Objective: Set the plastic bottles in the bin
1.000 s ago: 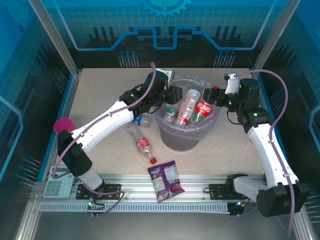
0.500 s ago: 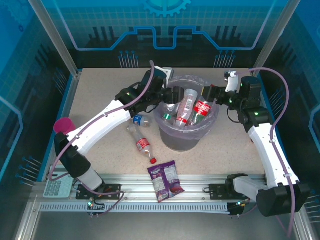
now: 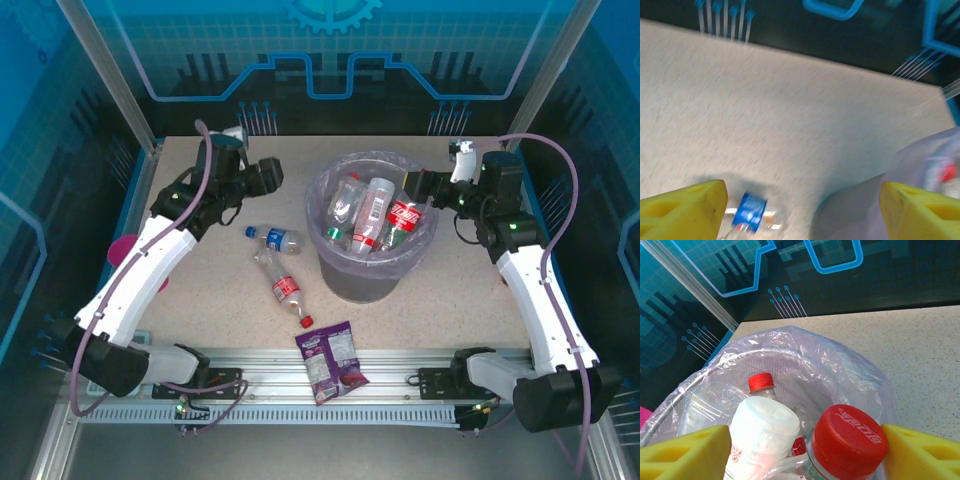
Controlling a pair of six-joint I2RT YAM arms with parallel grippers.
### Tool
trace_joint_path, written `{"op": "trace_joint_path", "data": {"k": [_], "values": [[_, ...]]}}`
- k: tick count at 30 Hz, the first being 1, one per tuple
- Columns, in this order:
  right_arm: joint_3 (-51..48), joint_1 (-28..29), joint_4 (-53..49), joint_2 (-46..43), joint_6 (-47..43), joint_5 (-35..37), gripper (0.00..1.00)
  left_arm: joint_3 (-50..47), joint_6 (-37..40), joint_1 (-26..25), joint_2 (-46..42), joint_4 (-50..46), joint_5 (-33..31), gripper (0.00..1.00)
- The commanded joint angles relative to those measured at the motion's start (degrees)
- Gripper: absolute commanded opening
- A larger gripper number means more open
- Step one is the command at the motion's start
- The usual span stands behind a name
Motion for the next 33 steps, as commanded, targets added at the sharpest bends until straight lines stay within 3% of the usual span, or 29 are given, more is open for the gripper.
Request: {"op": "trace_joint_path", "data": {"k": [1, 9, 17, 25, 33], "values": [[0.75, 0.52, 0.63, 0.35, -1.02, 0.61, 0.78, -6.4, -5.6, 0.44, -0.87, -6.56, 0.05, 0.83], [-0.16, -0.04, 0.65, 0.88, -1.54, 0.89, 0.78, -25.47, -19.46, 0.26, -2.11, 1.57, 8.55, 0.89], [-0.95, -0.56, 0.32, 0.61, -1.64, 1.07, 0.78, -33.33, -25.87, -0.25, 1.78, 10.29, 10.55, 0.88], [-1.13, -0.75, 0.09, 0.43, -1.81, 1.13, 0.78, -36.93, -30.07, -0.25, 6.1, 17.85, 10.42, 0.83], [-1.04, -0.81, 0.61, 0.47, -1.22, 0.1, 0.78, -38.47, -31.89, -0.34, 5.33, 19.9, 9.46, 0.65]]}}
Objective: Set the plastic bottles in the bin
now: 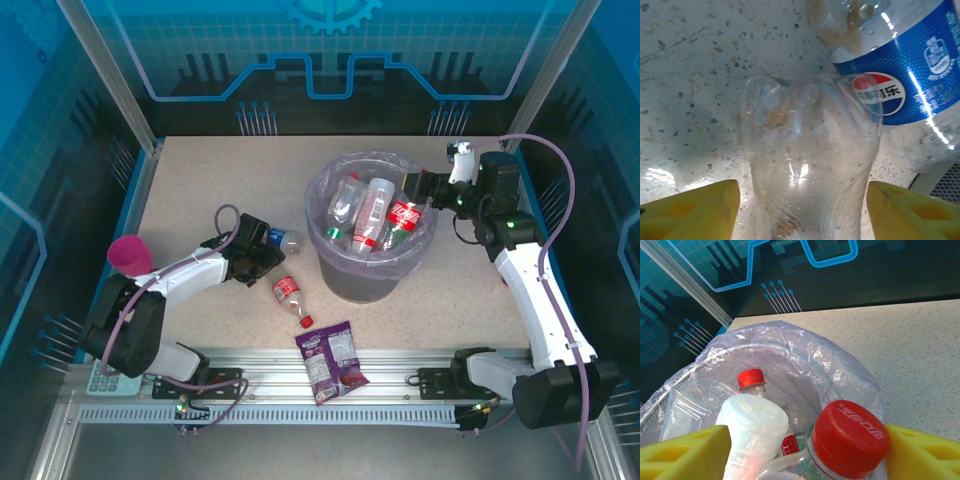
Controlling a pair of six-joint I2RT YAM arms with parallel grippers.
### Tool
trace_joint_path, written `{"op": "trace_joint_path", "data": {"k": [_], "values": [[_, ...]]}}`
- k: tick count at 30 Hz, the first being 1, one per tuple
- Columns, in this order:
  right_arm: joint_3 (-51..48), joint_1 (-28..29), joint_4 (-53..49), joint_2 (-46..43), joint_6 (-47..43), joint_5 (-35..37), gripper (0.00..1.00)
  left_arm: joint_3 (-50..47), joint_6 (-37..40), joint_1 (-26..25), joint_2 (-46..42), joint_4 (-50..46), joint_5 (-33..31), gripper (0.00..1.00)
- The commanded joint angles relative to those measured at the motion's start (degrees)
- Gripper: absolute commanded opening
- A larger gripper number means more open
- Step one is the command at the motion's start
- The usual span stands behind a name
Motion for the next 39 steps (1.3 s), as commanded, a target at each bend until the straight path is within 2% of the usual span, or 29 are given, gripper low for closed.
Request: {"op": "trace_joint_path", "data": {"k": [1, 12, 19, 21, 24, 27, 39], "values": [[-0.44, -0.62, 0.9, -0.44, -0.21, -0.82, 0.78, -0.62, -1.17, -0.37, -0.93, 1.76, -0.1, 0.63], [0.14, -1.32, 4.16, -1.34, 2.21, -5.11, 0.78, 0.05, -0.89, -0.39, -4.83, -0.59, -1.56, 0.56], [-0.06, -1.65, 5.0, -1.3, 2.75, -5.49, 0.78, -0.07, -0.89, -0.38, -6.7, -1.43, -2.19, 0.53], [-0.14, -1.65, 5.04, -1.34, 2.7, -5.47, 0.78, -0.06, -0.75, -0.34, -7.05, -2.11, -2.18, 0.57], [-0.4, -1.78, 5.0, -1.34, 2.65, -5.35, 0.78, -1.0, -1.12, -0.39, -5.91, -1.98, -1.32, 0.7], [-0.71, -1.88, 5.01, -1.39, 2.71, -5.14, 0.78, -2.52, -2.0, -0.37, -4.71, 0.09, -1.25, 0.72], [-1.54, -2.0, 4.82, -1.26, 2.47, -4.42, 0.78, -4.52, -4.08, -0.78, 0.34, 6.76, 0.08, 0.58]]}}
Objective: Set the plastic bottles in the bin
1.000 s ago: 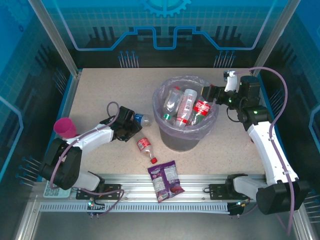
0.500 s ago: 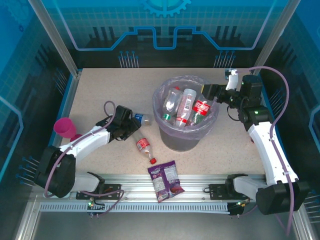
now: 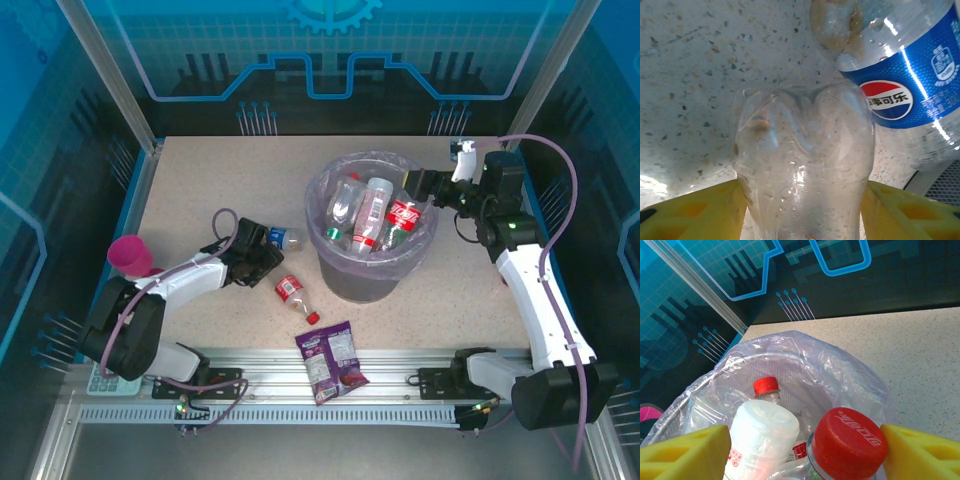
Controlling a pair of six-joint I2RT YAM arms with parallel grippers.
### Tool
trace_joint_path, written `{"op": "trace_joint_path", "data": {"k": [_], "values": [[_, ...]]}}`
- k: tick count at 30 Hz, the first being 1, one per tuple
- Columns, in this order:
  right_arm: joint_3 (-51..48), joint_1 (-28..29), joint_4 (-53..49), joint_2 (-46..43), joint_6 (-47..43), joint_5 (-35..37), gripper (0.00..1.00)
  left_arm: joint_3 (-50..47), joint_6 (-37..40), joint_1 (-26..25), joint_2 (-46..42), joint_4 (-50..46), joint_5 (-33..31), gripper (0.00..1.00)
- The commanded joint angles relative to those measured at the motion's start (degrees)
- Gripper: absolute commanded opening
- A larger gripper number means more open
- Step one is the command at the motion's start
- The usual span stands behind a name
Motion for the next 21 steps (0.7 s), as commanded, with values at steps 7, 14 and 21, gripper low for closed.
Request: {"op": "trace_joint_path", "data": {"k": [7, 14, 21], "values": [[-0.57, -0.65, 1.41, -0.87, 0.11, -0.33, 0.78, -0.05, 0.15, -0.37, -3.07, -1.98, -1.32, 0.49], [-0.41, -0.82, 2.5, -0.97, 0.66, -1.34, 0.78, 5.94, 4.19, -0.18, -10.69, -10.26, -5.16, 0.46], [0.92, -0.95, 3.68, -1.54, 1.17, -2.02, 0.78, 14.52, 7.93, 0.24, -17.11, -14.45, -7.08, 0.43]]}}
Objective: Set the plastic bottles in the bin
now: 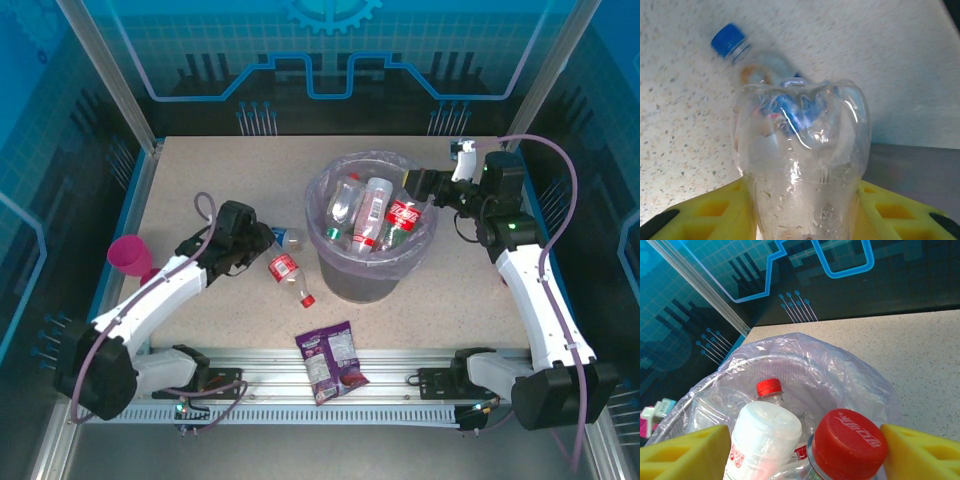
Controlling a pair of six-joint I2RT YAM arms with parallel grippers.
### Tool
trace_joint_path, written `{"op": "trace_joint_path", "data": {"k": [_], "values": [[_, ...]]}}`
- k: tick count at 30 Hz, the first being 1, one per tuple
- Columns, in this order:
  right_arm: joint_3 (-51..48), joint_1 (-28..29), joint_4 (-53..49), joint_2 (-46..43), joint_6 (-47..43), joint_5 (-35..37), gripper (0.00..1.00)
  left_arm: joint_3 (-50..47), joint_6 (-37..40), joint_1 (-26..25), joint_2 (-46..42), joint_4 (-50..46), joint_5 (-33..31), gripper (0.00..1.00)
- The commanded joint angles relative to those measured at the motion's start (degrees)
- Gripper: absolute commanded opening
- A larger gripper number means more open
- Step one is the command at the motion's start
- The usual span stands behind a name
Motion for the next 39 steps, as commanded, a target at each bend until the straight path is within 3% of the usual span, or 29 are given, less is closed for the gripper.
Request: {"op": "trace_joint_path", "data": {"k": [1, 7, 12, 17, 23, 28, 34, 39], "values": [[1.15, -0.9, 2.66, -1.53, 0.84, -1.06, 0.78, 6.85, 4.4, 0.31, -4.09, -3.37, -2.71, 0.42], [-0.64, -1.02, 5.61, -3.16, 2.93, -0.53, 0.78, 21.51, 12.03, 0.35, -5.64, -0.65, -3.8, 0.39], [-0.95, -1.35, 5.87, -3.21, 3.58, -0.51, 0.78, 29.72, 15.98, 0.23, -4.13, 8.83, -0.26, 0.36], [-1.2, -1.53, 5.51, -2.86, 3.98, -0.23, 0.78, 34.8, 16.31, -0.1, 0.22, 16.58, 2.88, 0.34], [-1.6, -1.64, 5.11, -2.83, 3.82, -0.27, 0.78, 40.63, 18.08, -3.97, 7.02, 17.29, 4.96, 0.34], [-1.48, -1.63, 5.4, -2.66, 4.08, -0.47, 0.78, 42.51, 21.04, -8.24, 12.2, 21.77, 3.45, 0.33], [-3.1, -1.47, 7.46, -2.68, 6.07, -1.73, 0.78, 38.13, 21.99, -12.1, 19.15, 43.66, -4.27, 0.28], [-2.94, -1.62, 5.39, -3.77, 4.82, -0.92, 0.78, 41.08, 22.76, -13.08, 26.52, 49.34, -6.86, 0.27]]}}
